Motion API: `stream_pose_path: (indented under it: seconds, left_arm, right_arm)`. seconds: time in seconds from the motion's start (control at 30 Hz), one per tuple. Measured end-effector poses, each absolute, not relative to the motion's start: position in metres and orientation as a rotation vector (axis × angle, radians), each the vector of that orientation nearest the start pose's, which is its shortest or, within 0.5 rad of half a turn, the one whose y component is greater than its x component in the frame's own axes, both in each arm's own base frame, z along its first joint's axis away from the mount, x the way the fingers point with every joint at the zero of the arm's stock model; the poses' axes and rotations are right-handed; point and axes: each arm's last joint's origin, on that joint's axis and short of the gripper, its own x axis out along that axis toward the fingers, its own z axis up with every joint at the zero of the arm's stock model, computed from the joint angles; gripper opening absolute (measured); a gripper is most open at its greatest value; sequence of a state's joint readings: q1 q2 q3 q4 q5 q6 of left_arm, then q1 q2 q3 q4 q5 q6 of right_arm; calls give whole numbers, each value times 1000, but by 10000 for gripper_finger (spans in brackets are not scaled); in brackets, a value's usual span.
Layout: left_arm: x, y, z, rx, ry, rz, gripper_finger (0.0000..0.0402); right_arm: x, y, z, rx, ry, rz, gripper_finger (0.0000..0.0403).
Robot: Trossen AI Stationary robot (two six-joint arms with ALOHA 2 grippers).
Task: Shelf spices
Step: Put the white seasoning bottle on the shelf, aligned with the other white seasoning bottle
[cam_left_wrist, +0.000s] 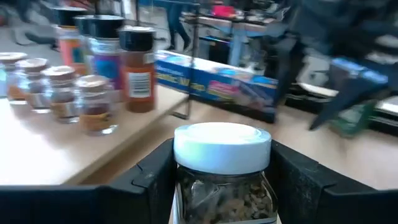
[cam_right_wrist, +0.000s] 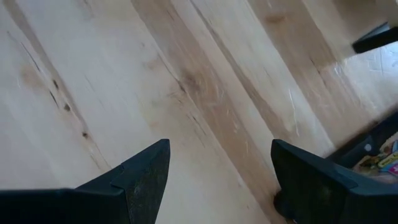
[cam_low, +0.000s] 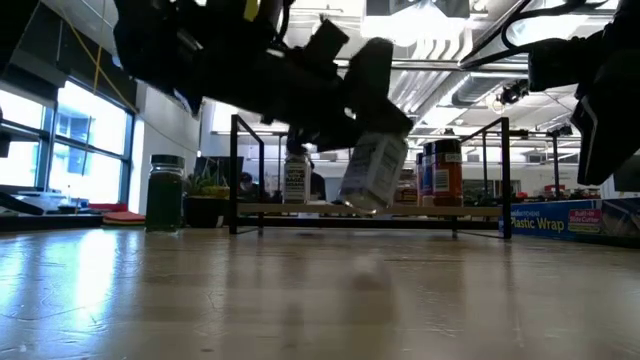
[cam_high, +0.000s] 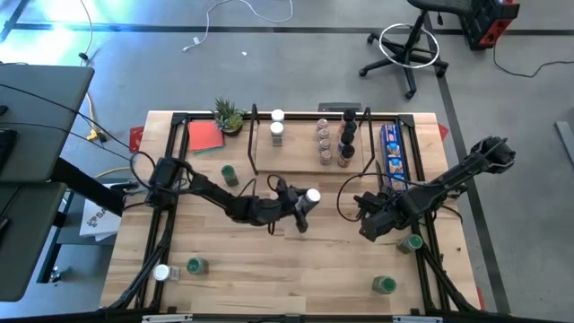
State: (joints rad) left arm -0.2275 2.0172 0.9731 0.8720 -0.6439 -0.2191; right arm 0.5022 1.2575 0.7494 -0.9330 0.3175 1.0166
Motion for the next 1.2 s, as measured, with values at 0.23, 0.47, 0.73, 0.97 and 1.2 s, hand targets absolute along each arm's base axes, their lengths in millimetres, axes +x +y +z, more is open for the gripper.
stream_pose_path:
  seconds: [0.23,0.47,0.73,0.97,1.2]
  left_arm:
    - [396,-80,113,-125,68,396,197]
    - [395,-87,100,-170,26,413,209]
    - [395,-91,100,-171,31,375,233]
    - [395,-92,99,-171,36,354,267]
    - [395,-97,110,-74,47,257,281]
  right_arm:
    - [174,86,193,276,1245,-476,275]
    - [173,86,193,281,1254,-470,275]
    - [174,84,193,292,1251,-484,275]
    - [174,84,193,294,1252,-484,275]
    - [174,84,193,289,1255,-479,275]
